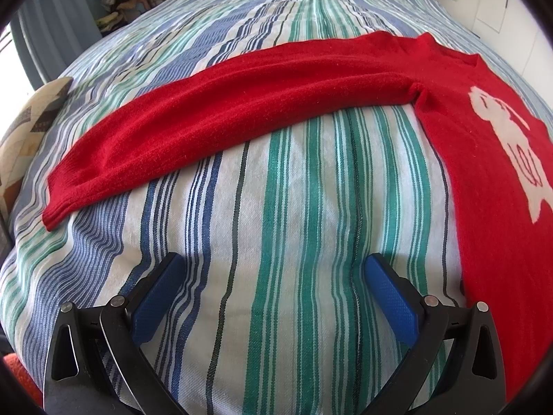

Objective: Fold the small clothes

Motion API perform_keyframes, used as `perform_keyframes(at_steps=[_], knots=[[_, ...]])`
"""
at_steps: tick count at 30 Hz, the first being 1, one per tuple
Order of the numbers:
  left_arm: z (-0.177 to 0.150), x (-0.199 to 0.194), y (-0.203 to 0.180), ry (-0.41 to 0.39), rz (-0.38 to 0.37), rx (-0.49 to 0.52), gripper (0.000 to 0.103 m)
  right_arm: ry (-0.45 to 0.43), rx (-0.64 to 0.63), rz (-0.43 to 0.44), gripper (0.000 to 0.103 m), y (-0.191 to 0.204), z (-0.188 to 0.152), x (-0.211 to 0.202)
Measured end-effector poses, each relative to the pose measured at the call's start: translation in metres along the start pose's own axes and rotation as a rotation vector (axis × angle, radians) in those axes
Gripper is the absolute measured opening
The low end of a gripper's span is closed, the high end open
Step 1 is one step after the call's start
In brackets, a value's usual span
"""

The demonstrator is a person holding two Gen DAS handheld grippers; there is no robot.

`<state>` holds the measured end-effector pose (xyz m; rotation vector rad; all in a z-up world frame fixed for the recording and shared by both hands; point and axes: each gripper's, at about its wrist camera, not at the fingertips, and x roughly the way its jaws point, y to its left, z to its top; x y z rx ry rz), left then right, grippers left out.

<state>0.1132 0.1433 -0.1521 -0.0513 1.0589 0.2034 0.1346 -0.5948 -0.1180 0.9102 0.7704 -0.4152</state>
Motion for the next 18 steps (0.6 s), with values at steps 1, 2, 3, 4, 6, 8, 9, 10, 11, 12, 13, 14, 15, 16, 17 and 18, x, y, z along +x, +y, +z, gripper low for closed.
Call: perform_keyframes(at_steps=[1,2,3,4,6,8,9,10,11,12,13,14,15,16,17,18], knots=[[0.0,0.0,0.0,0.002,0.0,0.0,0.103,-0.031,-0.057,0.01,0.007,0.016,0.004,-0.011],[0.0,0.0,-0.001,0.004,0.0,0.0,0.103,-0.059,-0.121,0.034,0.007,0.036,0.006,-0.024],[0.001,0.001,-0.001,0.006,0.001,0.0,0.103,-0.08,-0.191,0.065,0.007,0.06,0.006,-0.036],[0.002,0.001,-0.001,0.007,0.002,0.0,0.103,-0.099,-0.261,0.103,0.007,0.086,0.004,-0.051],[0.003,0.002,-0.001,0.009,0.005,0.002,0.103,-0.121,-0.404,0.198,0.007,0.141,-0.009,-0.077],[0.004,0.003,-0.001,0.01,0.006,0.003,0.103,-0.111,-0.543,0.299,0.007,0.2,-0.03,-0.095],[0.005,0.003,-0.001,0.011,0.005,0.002,0.103,-0.096,-0.608,0.35,0.007,0.228,-0.044,-0.101],[0.004,0.003,0.0,0.011,0.003,0.002,0.103,-0.072,-0.672,0.398,0.007,0.255,-0.06,-0.104],[0.004,0.002,-0.001,0.01,0.002,0.002,0.103,-0.048,-0.73,0.441,0.007,0.28,-0.076,-0.104],[0.004,0.002,0.0,0.009,0.002,0.002,0.103,-0.021,-0.777,0.481,0.007,0.304,-0.095,-0.101],[0.004,0.002,-0.001,0.007,0.003,0.003,0.103,0.009,-0.815,0.521,0.007,0.324,-0.113,-0.097],[0.003,0.002,-0.001,0.005,0.003,0.003,0.103,0.04,-0.848,0.558,0.007,0.342,-0.134,-0.09],[0.003,0.002,-0.001,0.004,0.004,0.004,0.103,0.079,-0.881,0.597,0.008,0.358,-0.153,-0.081],[0.002,0.002,-0.001,0.002,0.003,0.004,0.103,0.131,-0.912,0.622,0.012,0.37,-0.173,-0.071],[0.002,0.001,0.0,0.002,0.002,0.004,0.103,0.202,-0.927,0.63,0.034,0.382,-0.189,-0.058],[0.002,0.001,0.0,0.001,0.001,0.004,0.103,0.266,-0.918,0.624,0.068,0.387,-0.201,-0.044]])
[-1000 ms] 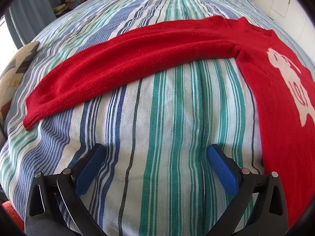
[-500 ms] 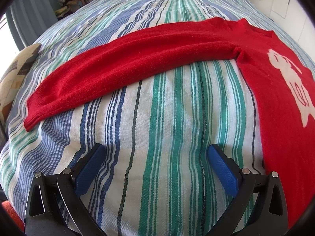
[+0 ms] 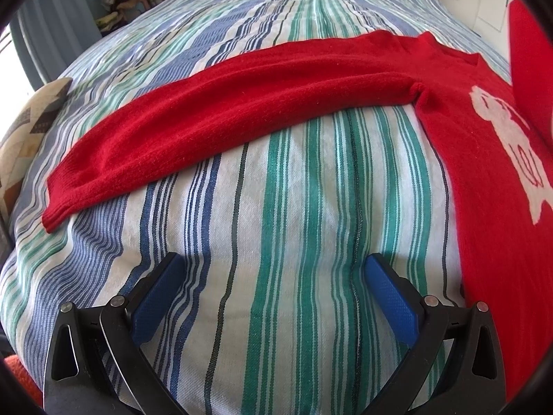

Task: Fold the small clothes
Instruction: 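Fold the held sleeve over the sweater body with the right gripper, release, then withdraw the open right gripper from the sweater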

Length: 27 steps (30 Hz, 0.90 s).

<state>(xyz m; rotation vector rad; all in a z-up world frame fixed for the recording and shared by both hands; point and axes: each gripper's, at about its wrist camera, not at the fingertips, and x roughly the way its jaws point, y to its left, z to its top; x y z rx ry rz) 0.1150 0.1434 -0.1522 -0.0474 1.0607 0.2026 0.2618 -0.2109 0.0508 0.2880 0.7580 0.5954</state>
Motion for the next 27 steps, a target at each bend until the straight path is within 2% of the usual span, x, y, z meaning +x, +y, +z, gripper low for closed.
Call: perform_keyframes(at_steps=[1,3,5,8,13,17,20,23,25,27], knots=[[0.0,0.0,0.0,0.0,-0.001,-0.001,0.103,0.015,0.032,0.022,0.075,-0.001,-0.006,0.01],[0.0,0.0,0.0,0.002,-0.001,-0.001,0.103,-0.006,0.083,0.088,0.075,-0.009,-0.017,0.01],[0.0,0.0,0.0,0.005,0.001,0.0,0.103,-0.021,0.114,0.067,0.075,-0.02,-0.025,0.004],[0.002,0.002,-0.001,0.007,0.005,0.001,0.103,-0.013,0.128,-0.035,0.075,-0.05,-0.035,-0.01],[0.002,0.002,-0.001,0.002,0.009,0.001,0.103,0.058,0.175,-0.207,0.075,-0.106,-0.063,-0.024],[0.001,0.001,-0.002,-0.005,0.011,0.002,0.103,0.155,0.044,-0.439,0.075,-0.123,-0.093,-0.009],[0.0,0.001,-0.002,-0.009,0.011,0.002,0.103,0.248,-0.07,-0.502,0.075,-0.129,-0.114,0.008],[0.0,0.0,-0.002,-0.011,0.012,0.001,0.103,0.364,-0.243,-0.557,0.074,-0.127,-0.14,0.038],[0.0,0.0,-0.002,-0.015,0.013,0.002,0.103,0.349,-0.268,-0.627,0.074,-0.136,-0.146,0.046],[-0.001,0.0,-0.002,-0.018,0.014,0.003,0.103,0.256,-0.2,-0.698,0.074,-0.149,-0.137,0.041]])
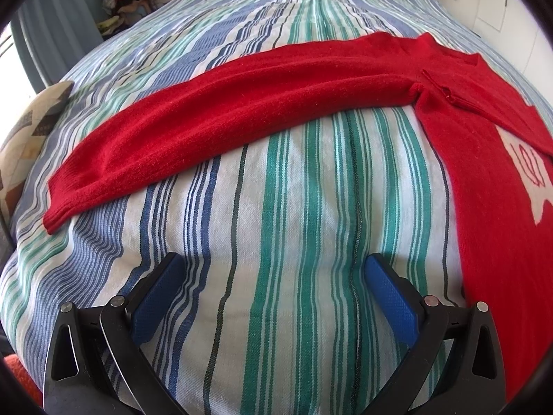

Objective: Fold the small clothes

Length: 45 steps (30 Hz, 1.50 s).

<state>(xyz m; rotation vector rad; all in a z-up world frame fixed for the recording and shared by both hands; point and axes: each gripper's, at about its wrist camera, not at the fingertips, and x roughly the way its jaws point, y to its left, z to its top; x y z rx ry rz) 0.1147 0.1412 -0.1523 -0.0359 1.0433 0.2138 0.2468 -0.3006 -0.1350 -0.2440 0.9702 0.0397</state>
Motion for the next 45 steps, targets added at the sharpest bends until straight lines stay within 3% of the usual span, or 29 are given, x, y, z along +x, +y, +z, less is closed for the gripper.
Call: perform_keyframes(at_steps=[3,12,16,23,27,34,40,45], knots=[[0.0,0.0,0.001,-0.001,-0.002,-0.001,0.103,0.021,0.076,-0.119,0.077,-0.021,0.001,0.016],[0.001,0.001,0.0,0.002,0.0,0.001,0.103,0.027,0.127,-0.067,0.08,-0.048,-0.023,-0.007],[0.001,0.001,0.0,0.001,0.001,0.002,0.103,0.001,0.168,-0.052,0.082,-0.062,-0.057,-0.047],[0.0,0.001,-0.001,-0.005,0.006,0.003,0.103,-0.205,0.281,-0.026,0.085,-0.081,-0.117,-0.155],[0.0,0.001,-0.001,-0.006,0.009,0.002,0.103,-0.264,0.282,-0.035,0.09,-0.077,-0.136,-0.197],[-0.001,0.0,0.0,0.001,0.005,-0.004,0.103,-0.202,0.205,-0.064,0.09,-0.067,-0.155,-0.218],[-0.001,0.0,0.0,0.006,0.005,-0.006,0.103,-0.118,0.026,-0.106,0.09,-0.054,-0.163,-0.22],[0.0,0.001,0.001,0.01,0.003,-0.007,0.103,-0.081,0.021,-0.059,0.09,-0.05,-0.181,-0.216]])
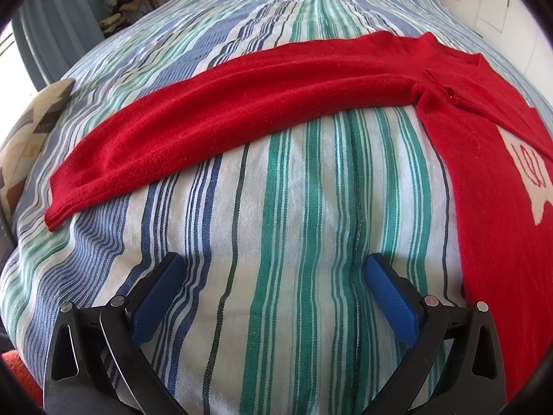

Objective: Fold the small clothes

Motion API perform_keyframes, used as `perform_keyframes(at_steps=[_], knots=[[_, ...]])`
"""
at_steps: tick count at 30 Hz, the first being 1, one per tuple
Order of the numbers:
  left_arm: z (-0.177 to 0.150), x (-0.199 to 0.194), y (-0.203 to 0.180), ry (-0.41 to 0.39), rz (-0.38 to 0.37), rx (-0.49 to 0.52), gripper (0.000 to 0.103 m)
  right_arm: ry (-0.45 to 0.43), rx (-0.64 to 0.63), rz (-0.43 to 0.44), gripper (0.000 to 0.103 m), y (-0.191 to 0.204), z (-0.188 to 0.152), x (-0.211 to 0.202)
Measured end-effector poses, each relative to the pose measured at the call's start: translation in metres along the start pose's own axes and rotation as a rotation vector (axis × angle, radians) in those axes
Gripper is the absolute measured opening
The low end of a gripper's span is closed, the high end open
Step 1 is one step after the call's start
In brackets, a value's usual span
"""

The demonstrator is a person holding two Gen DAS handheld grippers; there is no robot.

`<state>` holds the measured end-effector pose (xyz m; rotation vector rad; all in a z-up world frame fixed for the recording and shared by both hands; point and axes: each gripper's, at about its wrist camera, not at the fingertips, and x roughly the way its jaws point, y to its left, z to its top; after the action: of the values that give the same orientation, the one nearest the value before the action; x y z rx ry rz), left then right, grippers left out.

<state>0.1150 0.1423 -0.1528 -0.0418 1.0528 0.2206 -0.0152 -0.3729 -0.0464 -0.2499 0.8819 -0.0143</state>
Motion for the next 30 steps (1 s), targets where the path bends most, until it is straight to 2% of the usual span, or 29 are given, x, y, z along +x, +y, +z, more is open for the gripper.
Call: perform_keyframes(at_steps=[3,5,14,21,30], knots=[[0.0,0.0,0.0,0.0,0.0,0.0,0.103,0.018,0.009,-0.022,0.09,0.004,-0.009,0.007],[0.0,0.0,0.0,0.001,0.0,-0.001,0.103,-0.005,0.008,-0.036,0.09,0.004,-0.008,0.004],[0.001,0.001,0.0,0.011,0.0,-0.003,0.103,-0.077,0.016,0.003,0.09,-0.003,-0.01,-0.004],[0.002,0.002,0.0,0.014,-0.001,-0.004,0.103,-0.082,-0.009,-0.024,0.093,0.004,-0.009,-0.005],[0.002,0.002,0.0,0.015,-0.002,-0.004,0.103,-0.076,0.001,-0.01,0.093,0.001,-0.009,-0.002]])
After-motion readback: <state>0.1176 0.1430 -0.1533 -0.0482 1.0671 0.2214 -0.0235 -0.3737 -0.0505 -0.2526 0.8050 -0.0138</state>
